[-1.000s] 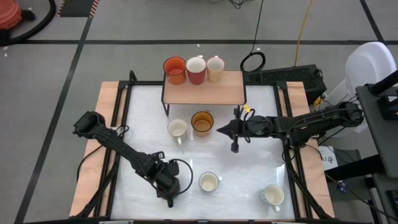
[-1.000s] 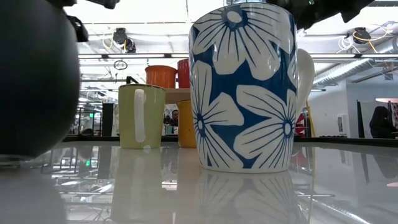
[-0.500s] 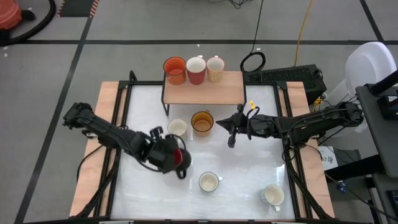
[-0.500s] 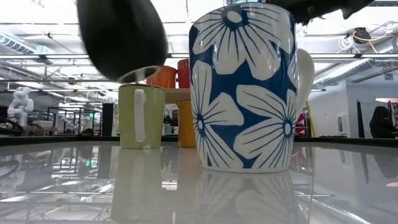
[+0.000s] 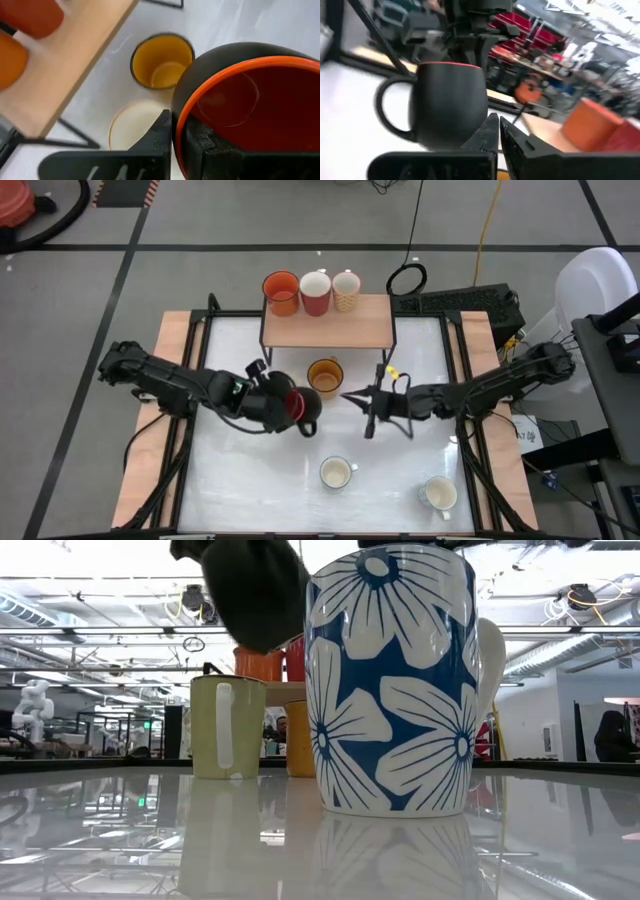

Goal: Place coffee mugs
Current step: Put the black mug on the shelf

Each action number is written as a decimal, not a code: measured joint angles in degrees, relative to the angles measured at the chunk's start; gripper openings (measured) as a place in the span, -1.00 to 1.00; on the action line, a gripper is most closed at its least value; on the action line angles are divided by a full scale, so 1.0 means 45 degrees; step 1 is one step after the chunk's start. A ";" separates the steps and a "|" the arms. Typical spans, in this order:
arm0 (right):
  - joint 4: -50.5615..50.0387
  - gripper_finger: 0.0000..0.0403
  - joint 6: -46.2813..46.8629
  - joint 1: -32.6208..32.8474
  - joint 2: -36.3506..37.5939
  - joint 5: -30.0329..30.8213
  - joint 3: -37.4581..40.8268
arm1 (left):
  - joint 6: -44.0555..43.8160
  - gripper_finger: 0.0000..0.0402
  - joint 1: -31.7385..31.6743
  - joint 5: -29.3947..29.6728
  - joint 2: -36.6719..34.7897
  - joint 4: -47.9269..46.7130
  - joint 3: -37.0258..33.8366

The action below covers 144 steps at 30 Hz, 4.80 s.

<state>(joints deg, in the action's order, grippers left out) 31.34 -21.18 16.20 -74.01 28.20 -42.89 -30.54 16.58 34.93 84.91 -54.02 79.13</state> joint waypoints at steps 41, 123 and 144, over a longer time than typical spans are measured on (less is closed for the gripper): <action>-0.1229 -0.03 -0.2868 0.1025 -0.4038 0.8036 -0.3766 | -0.1676 -0.91 -0.2439 0.1973 0.0009 0.2172 0.0000; -0.1491 -0.94 -0.2312 0.1007 -0.2332 0.7125 -0.3460 | 0.1182 0.30 0.2454 0.3716 -0.2687 0.0718 -0.0741; -0.4074 -0.93 -0.0814 -0.2710 0.1889 0.2768 -0.3460 | -0.2256 0.30 0.4609 0.3679 -0.2672 0.1729 -0.4800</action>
<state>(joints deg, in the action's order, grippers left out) 13.01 -24.84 4.01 -65.51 40.65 -58.46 -40.69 37.32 51.49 72.88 -46.24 57.53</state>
